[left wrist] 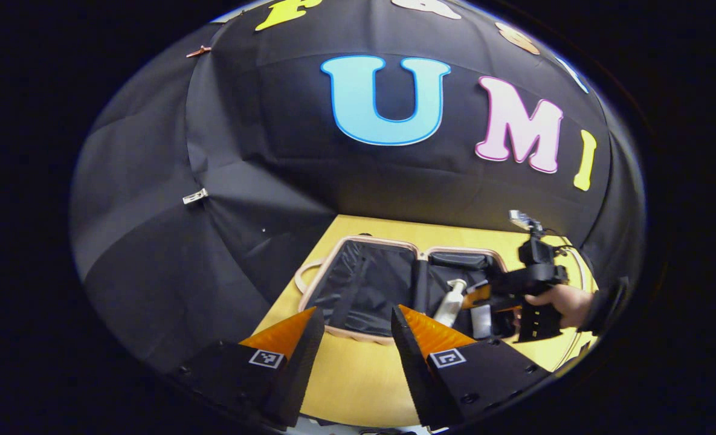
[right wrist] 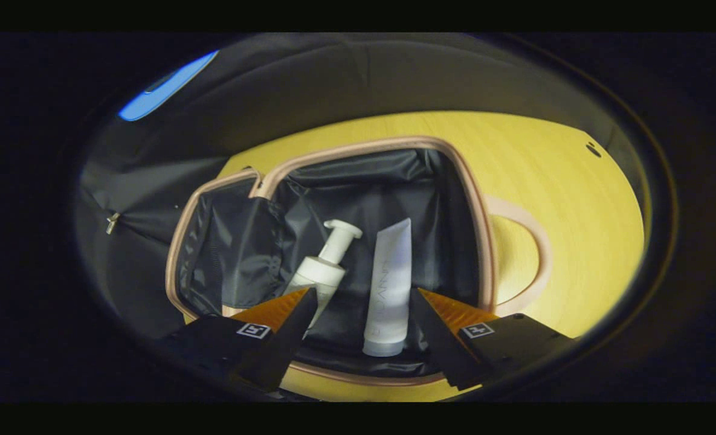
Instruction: First open the suitcase, pack the skin care products into it, and then close the suitcase.
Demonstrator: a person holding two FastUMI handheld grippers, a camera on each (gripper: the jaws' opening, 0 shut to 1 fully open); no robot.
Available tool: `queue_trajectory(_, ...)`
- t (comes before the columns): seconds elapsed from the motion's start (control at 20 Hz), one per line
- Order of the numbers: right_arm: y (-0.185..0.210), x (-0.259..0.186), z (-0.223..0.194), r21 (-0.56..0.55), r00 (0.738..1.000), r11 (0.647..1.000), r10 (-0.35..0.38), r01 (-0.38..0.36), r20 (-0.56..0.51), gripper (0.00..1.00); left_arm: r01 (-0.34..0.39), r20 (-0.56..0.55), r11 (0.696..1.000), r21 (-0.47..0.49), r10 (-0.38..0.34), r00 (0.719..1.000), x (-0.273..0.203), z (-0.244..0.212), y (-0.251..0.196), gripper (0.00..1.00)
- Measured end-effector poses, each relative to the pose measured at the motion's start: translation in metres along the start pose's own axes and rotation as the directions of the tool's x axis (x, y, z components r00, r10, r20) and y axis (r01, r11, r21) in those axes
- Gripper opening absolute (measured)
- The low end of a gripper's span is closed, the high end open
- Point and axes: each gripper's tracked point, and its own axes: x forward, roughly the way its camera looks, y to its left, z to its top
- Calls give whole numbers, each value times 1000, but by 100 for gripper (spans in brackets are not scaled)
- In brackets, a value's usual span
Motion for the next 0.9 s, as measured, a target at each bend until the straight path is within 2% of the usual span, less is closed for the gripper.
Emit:
queue_trajectory(0.2,9,-35,26,-12,991,998,56,-55,121,98,-20,-30,997,-75,18,999,74,-7,43,74)
queue_trajectory(0.45,7,-78,56,20,967,994,101,-108,235,98,-83,-117,996,-12,81,990,164,-14,103,85)
queue_trajectory(0.65,-7,-100,72,10,951,995,90,-97,296,98,-71,-168,993,-92,55,984,221,-14,117,87)
queue_trajectory(0.9,-25,-128,85,-48,924,997,78,-64,375,97,-91,-281,991,-96,61,958,275,-39,138,88)
